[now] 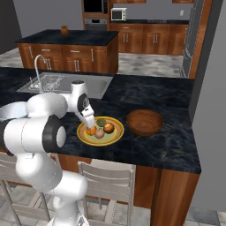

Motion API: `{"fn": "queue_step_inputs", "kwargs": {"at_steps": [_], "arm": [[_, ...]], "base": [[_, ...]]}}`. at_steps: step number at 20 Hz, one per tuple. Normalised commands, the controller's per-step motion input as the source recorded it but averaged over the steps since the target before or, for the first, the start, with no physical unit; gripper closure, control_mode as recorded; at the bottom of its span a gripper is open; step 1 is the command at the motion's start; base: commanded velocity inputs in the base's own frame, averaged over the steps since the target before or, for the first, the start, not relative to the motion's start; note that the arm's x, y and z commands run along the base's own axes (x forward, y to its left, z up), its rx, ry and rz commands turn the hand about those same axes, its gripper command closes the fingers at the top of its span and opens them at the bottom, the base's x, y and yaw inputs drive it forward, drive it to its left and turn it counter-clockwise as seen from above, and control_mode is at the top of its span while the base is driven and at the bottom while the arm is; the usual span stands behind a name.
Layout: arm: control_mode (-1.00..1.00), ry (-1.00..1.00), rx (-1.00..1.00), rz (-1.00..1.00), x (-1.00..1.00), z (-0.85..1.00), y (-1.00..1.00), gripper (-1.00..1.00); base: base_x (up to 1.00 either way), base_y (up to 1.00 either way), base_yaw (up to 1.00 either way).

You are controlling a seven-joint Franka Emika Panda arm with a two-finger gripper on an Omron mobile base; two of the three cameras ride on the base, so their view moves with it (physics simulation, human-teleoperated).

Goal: Take the fruits from the plate on the dining counter and place two fruits in each bowl.

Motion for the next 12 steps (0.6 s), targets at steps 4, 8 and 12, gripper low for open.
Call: {"fn": "queue_step_inputs", "kwargs": {"at_steps": [4,8,12], "arm": [[-1.00,0.00,0.00,-0.12,0.12,-0.30,0.00,-1.00],[-1.00,0.00,0.00,-0.06,0.12,-0.25,-0.01,-1.00],[-1.00,0.00,0.00,-0.03,0.21,-0.22,0.00,-1.00]], "base": [[0.00,0.00,0.00],[0.00,0.00,0.00],[0.00,0.00,0.00]]}}
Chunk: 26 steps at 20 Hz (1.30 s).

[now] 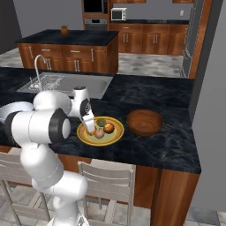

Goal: Take the fruits from the plate on the dining counter and place two fruits in each bowl.

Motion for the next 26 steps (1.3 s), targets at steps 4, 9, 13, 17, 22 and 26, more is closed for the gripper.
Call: {"fn": "queue_step_inputs", "kwargs": {"at_steps": [4,9,13,17,22,26], "arm": [[-1.00,0.00,0.00,-0.01,0.24,-0.21,-0.01,-1.00],[-1.00,0.00,0.00,0.00,0.23,-0.19,-0.01,-1.00],[-1.00,0.00,0.00,0.00,0.26,-0.14,-0.01,-1.00],[-1.00,0.00,0.01,0.00,0.23,-0.15,0.00,-1.00],[-1.00,0.00,0.07,-0.04,0.01,-0.19,0.00,-1.00],[-1.00,0.00,0.10,-0.14,-0.06,-0.14,0.00,-1.00]], "base": [[0.00,0.00,0.00],[0.00,0.00,0.00],[0.00,0.00,0.00],[0.00,0.00,0.00],[0.00,0.00,0.00],[0.00,0.00,0.00]]}}
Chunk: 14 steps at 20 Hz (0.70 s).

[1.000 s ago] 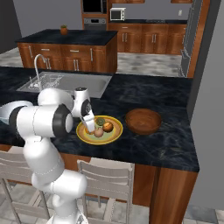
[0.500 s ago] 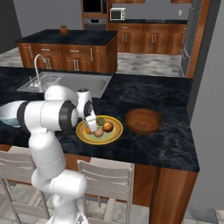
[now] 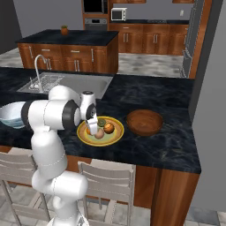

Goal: Take the fruits from the plate on the dining counter and place two fruits in each bowl.

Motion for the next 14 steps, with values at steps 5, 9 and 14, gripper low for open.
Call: {"fn": "queue_step_inputs", "kwargs": {"at_steps": [5,9,14], "arm": [[-1.00,0.00,0.02,-0.09,0.00,-0.19,0.00,-1.00],[-1.00,-0.03,-0.07,-0.01,0.00,-0.17,0.00,1.00],[-1.00,-0.01,-0.10,-0.06,-0.10,-0.12,-0.01,1.00]], "base": [[0.00,0.00,0.00],[0.00,0.00,0.00],[0.00,0.00,0.00]]}}
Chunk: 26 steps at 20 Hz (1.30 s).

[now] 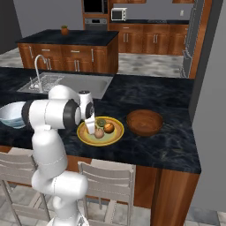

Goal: Take the fruits from the plate on the dining counter and place two fruits in each bowl.

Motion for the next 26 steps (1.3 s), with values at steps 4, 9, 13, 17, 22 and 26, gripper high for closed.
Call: {"fn": "queue_step_inputs", "kwargs": {"at_steps": [4,9,13,17,22,26], "arm": [[-1.00,-0.10,0.12,0.01,-0.29,0.50,0.01,1.00],[-1.00,-0.11,0.22,0.07,-0.41,0.71,0.12,1.00],[-1.00,0.00,0.13,0.29,-0.41,0.52,0.37,1.00],[-1.00,0.00,0.01,0.46,-0.27,0.50,0.52,1.00],[-1.00,0.00,-0.01,0.46,-0.08,0.55,0.66,1.00],[-1.00,-0.03,-0.07,0.43,-0.13,0.39,0.74,1.00]], "base": [[0.00,0.00,0.00],[0.00,0.00,0.00],[0.00,0.00,0.00],[0.00,0.00,0.00],[0.00,0.00,0.00],[0.00,0.00,0.00]]}}
